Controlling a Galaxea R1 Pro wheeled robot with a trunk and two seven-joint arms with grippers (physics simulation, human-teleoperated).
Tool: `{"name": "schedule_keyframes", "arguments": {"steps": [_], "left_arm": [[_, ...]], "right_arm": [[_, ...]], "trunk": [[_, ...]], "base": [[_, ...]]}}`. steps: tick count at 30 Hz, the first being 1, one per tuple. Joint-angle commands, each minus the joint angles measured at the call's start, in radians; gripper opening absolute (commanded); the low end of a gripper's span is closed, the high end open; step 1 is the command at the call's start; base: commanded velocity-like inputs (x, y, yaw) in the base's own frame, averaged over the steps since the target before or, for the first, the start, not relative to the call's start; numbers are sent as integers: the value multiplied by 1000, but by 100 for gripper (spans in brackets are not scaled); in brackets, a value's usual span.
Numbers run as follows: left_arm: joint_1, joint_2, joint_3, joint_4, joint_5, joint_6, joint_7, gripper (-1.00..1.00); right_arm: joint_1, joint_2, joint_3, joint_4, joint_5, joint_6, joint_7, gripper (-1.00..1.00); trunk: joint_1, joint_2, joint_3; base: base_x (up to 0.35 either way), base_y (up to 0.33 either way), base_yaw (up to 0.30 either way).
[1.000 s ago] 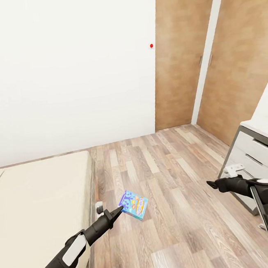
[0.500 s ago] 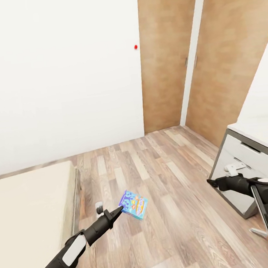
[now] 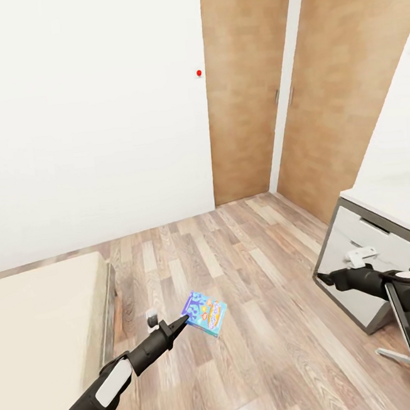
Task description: Put all the toys in the child's room - the three board games (two on the bed and one on the table), the two jigsaw puzzles on the table, and the tennis ball on the table - inside the toy box on the table in the child's room.
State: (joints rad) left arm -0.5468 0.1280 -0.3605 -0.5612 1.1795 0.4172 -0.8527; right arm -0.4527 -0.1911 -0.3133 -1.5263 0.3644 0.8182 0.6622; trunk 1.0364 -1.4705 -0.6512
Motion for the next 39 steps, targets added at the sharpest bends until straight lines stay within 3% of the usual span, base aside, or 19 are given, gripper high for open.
{"name": "schedule_keyframes", "arguments": {"steps": [1, 4, 8, 12, 17, 25, 32, 35, 39], "left_arm": [[-1, 1, -5, 0, 11, 7, -1, -100], [-1, 2, -5, 0, 12, 7, -2, -100], [-1, 3, -4, -1, 12, 8, -4, -100], [-1, 2, -4, -2, 12, 8, -2, -100], [-1, -3, -5, -2, 12, 8, -2, -100], [-1, -5, -5, -2, 4, 8, 1, -100], [-1, -7, -5, -2, -10, 8, 1, -100], [-1, -7, -5, -2, -12, 8, 1, -100], [-1, -5, -5, -2, -12, 8, 0, -100]], "right_arm": [[-1, 0, -2, -3, 11, 2, 10, 100], [-1, -2, -21, -23, 10, 1, 10, 100], [-1, -1, -92, -69, 8, -2, 12, 100], [-3, -8, -123, -83, 7, -5, 86, 100], [-13, -18, -208, -86, 7, -5, 183, 100], [-21, -52, -288, -87, 6, -8, 220, 100], [-23, -55, -315, -87, 6, -29, 225, 100], [-25, -60, -344, -88, 5, -33, 226, 100], [-25, -86, -367, -88, 5, -34, 227, 100]], "trunk": [[0, -1, -1], [0, -1, -1], [0, -1, -1], [0, -1, -1], [0, -1, -1], [0, -1, -1], [0, -1, -1], [0, -1, -1], [0, -1, -1]], "base": [[76, -1, -151], [195, 0, -79], [294, 0, -26], [336, -11, -4], [341, -92, -54], [342, -143, -251], [342, -152, -294], [298, -135, -297], [122, -53, -298]]}}
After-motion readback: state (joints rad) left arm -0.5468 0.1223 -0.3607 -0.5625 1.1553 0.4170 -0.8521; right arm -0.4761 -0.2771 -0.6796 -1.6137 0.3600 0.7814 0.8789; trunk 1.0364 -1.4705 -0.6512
